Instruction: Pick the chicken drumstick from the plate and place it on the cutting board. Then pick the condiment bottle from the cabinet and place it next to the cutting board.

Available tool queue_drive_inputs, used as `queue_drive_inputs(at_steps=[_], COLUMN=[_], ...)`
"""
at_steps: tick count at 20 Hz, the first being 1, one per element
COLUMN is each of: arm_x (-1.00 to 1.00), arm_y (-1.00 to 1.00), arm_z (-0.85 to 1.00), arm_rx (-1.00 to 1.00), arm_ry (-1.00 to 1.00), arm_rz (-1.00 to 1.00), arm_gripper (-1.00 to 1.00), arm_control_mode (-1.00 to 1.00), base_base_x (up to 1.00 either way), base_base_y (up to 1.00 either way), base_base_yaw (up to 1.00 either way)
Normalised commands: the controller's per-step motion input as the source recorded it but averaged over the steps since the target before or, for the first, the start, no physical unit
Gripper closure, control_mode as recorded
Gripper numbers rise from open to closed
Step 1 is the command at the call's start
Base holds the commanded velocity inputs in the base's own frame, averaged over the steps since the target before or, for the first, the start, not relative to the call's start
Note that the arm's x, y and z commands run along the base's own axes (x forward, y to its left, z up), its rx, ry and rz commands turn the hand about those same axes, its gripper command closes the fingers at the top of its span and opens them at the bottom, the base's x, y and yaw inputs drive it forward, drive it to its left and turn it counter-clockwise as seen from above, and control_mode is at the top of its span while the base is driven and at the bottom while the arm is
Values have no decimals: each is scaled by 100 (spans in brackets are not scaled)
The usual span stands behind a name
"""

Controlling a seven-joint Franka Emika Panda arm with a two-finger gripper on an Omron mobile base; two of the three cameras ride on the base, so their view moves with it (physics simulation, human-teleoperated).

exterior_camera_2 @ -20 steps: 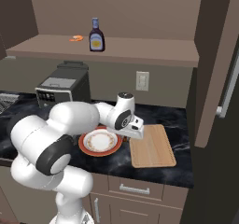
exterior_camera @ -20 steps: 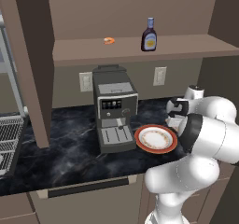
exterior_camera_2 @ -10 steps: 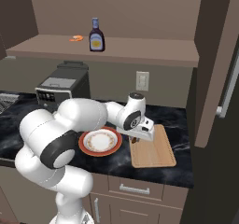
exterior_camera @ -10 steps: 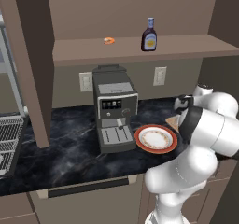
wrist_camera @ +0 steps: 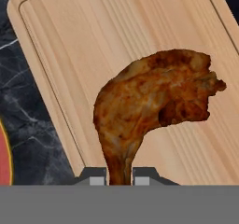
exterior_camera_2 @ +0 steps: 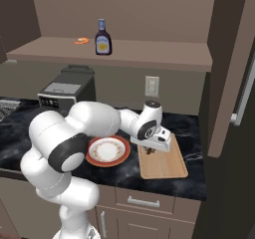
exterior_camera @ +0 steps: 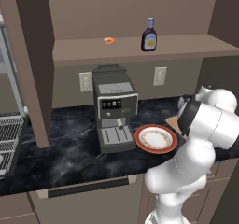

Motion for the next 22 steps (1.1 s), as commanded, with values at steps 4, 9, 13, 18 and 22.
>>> queue_drive_inputs(at_steps=[4, 9, 13, 18, 22], arm_x=[0, 0, 0, 0, 0], arm_y=[-7, -1, 0, 0, 0], arm_z=[-18, -23, -22, -16, -19], arm_rx=[0, 0, 0, 0, 0], arm_ry=[-2, -3, -3, -4, -6], arm_rz=[0, 0, 0, 0, 0], arm_gripper=[100, 100, 100, 100, 100], arm_control_mode=[-100, -100, -100, -100, -100], base_base_x=[0, 0, 0, 0, 0], base_base_y=[0, 0, 0, 0, 0], base_base_yaw=[0, 0, 0, 0, 0])
